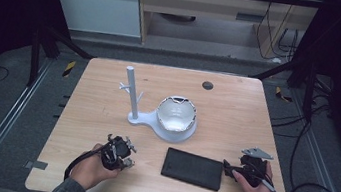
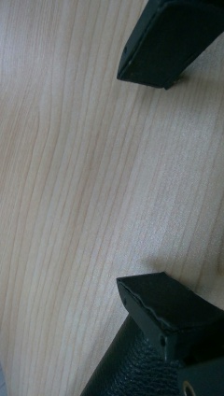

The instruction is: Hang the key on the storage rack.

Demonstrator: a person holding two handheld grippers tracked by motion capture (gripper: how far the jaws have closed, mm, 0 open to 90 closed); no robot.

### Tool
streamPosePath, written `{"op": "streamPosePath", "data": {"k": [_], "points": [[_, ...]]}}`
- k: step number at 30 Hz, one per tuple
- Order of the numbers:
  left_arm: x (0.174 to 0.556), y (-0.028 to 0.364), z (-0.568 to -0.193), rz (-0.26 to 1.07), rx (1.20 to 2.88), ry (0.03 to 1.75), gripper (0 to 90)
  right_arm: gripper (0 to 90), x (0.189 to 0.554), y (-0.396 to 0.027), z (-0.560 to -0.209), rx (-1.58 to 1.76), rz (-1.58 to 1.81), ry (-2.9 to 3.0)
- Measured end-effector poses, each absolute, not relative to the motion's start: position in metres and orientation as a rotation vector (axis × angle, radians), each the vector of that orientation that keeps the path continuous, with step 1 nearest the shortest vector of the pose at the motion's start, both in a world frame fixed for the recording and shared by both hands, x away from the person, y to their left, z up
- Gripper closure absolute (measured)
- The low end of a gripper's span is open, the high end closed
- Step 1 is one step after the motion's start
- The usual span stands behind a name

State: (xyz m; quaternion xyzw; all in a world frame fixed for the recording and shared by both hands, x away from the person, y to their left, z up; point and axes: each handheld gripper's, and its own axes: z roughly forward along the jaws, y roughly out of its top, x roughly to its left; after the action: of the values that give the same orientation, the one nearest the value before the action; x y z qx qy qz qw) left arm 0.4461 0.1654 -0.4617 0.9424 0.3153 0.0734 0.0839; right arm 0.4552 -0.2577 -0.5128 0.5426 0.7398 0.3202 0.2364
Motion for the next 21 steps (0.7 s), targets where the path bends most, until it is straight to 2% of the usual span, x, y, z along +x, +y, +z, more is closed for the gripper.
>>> {"op": "streamPosePath", "data": {"k": [4,6,9,12,13,14,21], "points": [[0.4456,0.1652,-0.4614,0.234,2.808,0.932,79.6,3.5,0.4551,-0.2576,-0.5127,1.487,0.878,2.03],[0.4445,0.1646,-0.4608,0.259,2.793,0.934,71.9,3.7,0.455,-0.2576,-0.5127,1.484,0.878,2.031],[0.4441,0.1642,-0.4626,0.265,2.791,0.926,66.4,3.8,0.4548,-0.2573,-0.5126,1.485,0.883,2.032],[0.4466,0.1654,-0.464,0.258,2.8,0.923,71.0,3.9,0.4547,-0.2573,-0.5126,1.484,0.884,2.033],[0.447,0.1656,-0.4643,0.263,2.803,0.917,77.3,3.9,0.4547,-0.2572,-0.5126,1.483,0.884,2.033],[0.4473,0.1657,-0.4644,0.265,2.8,0.922,79.9,3.9,0.4546,-0.2572,-0.5126,1.483,0.884,2.034],[0.4439,0.1645,-0.4586,0.277,2.8,0.899,84.4,4.3,0.4546,-0.257,-0.5127,1.472,0.882,2.038]]}}
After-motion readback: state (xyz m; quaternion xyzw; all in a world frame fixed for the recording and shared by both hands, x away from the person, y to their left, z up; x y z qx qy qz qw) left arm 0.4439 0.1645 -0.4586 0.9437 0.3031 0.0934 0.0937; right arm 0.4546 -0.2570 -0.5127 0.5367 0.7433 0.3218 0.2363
